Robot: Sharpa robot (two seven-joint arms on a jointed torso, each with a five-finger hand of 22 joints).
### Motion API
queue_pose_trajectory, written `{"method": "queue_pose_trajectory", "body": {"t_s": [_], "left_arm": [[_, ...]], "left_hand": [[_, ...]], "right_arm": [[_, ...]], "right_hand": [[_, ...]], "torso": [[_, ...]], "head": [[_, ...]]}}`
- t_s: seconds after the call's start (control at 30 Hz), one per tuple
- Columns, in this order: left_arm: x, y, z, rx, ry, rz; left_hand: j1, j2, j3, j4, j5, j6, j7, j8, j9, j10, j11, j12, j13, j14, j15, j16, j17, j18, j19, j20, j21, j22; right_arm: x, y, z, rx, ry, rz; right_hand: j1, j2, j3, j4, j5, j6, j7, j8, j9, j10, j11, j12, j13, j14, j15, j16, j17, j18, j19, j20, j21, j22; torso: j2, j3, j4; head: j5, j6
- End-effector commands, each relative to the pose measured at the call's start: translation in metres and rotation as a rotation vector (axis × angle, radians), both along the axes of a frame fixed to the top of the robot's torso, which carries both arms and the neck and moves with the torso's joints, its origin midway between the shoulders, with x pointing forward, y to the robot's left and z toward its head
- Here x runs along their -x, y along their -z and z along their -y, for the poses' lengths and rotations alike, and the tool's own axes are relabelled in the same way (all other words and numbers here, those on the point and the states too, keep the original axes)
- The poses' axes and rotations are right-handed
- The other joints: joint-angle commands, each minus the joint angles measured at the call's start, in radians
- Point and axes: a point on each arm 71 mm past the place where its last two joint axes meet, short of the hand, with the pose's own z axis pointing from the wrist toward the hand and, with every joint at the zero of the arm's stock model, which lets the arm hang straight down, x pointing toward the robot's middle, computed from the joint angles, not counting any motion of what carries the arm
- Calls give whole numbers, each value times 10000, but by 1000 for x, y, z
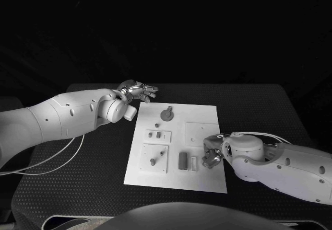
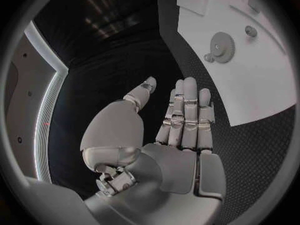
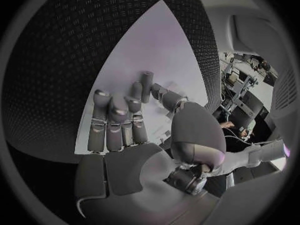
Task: Assemble the parts on the task board
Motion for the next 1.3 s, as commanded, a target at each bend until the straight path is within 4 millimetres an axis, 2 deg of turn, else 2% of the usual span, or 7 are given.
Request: {"method": "queue_pose_trajectory", "body": {"t_s": [0.03, 0.17, 0.3, 0.47, 0.77, 0.97, 1.3], "left_arm": [[0, -1, 2, 25, 164, 18], [1, -1, 3, 18, 192, 24], [1, -1, 3, 9, 194, 28], [1, -1, 3, 4, 190, 30], [1, -1, 2, -27, 233, 27], [1, -1, 3, -49, 271, 22], [1, -1, 2, -90, 304, 5]], "left_hand": [[-100, 15, 2, 48, -2, -85, 0, 59, -15, -27, 16, 14, 12, 14, 22, -63, 13, -42, -58, -394, -39, 13], [-100, 16, 4, 51, -1, -86, 0, 60, -16, -27, 15, 14, 13, 15, 21, -63, 14, -41, -58, -395, -40, 14], [-97, 16, 5, 52, -1, -85, 0, 61, -17, -27, 14, 15, 13, 16, 20, -63, 16, -40, -58, -396, -41, 16], [-95, 15, 7, 53, -1, -85, -1, 62, -18, -26, 14, 15, 13, 16, 20, -63, 17, -39, -58, -397, -41, 18], [-74, 18, 18, 48, 4, -82, -4, 68, -20, -23, 11, 17, 15, 18, 17, -64, 23, -36, -59, -401, -44, 24], [-70, 17, 20, 47, 4, -82, -4, 70, -21, -23, 10, 17, 16, 18, 16, -65, 25, -36, -58, -401, -45, 27], [-60, 15, 23, 43, 7, -81, -5, 72, -23, -22, 10, 18, 16, 18, 15, -65, 28, -36, -58, -402, -46, 30]], "right_arm": [[2, 10, 11, 536, 386, -676], [2, 11, 12, 423, 548, -794], [1, 11, 14, 261, 752, -820], [0, 11, 17, -166, 1182, -961], [-3, 1, 22, -2225, 3058, -2150], [-4, -7, 20, -2788, 3450, -2498], [0, -5, 11, -3278, 3934, -3518]], "right_hand": [[349, 371, 130, -483, 542, -1029, 817, -677, -2534, -25, 39, 23, 3, -15, 92, -48, -3, 148, -38, 77, -1, 63], [456, 791, 137, -1033, 1124, -877, 782, -600, -2595, 11, 8, 66, -20, 24, 77, -26, 2, 148, -25, 119, 45, 97], [459, 1005, 194, -1267, 1406, -697, 728, -507, -2615, 79, -43, 93, -46, 80, 47, -7, -1, 148, 29, 125, 70, 98], [401, 1141, 267, -1370, 1607, -517, 667, -415, -2628, 161, -101, 104, -85, 138, 13, 3, -11, 148, 98, 121, 91, 88], [-17, 996, 210, -1188, 1611, -408, 615, -371, -2692, 264, -155, 112, -136, 251, -56, 14, -30, 148, 246, 87, 119, 50], [-153, 952, 179, -1098, 1667, -393, 606, -365, -2716, 269, -164, 117, -140, 262, -76, 13, -30, 148, 283, 66, 120, 35], [-330, 909, 51, -1033, 1807, -380, 594, -356, -2739, 258, -179, 132, -131, 268, -102, 17, -20, 148, 313, 35, 126, 24]], "torso": [[3, 10, -10], [0, 12, -20], [3, 11, -13], [1, 7, -3], [-1, -1, -3], [0, -18, 12], [-5, -14, -10]], "head": [[2, 11], [-4, 16], [-4, 14], [-15, 22], [-11, 3], [-19, 0], [-19, -33]]}}
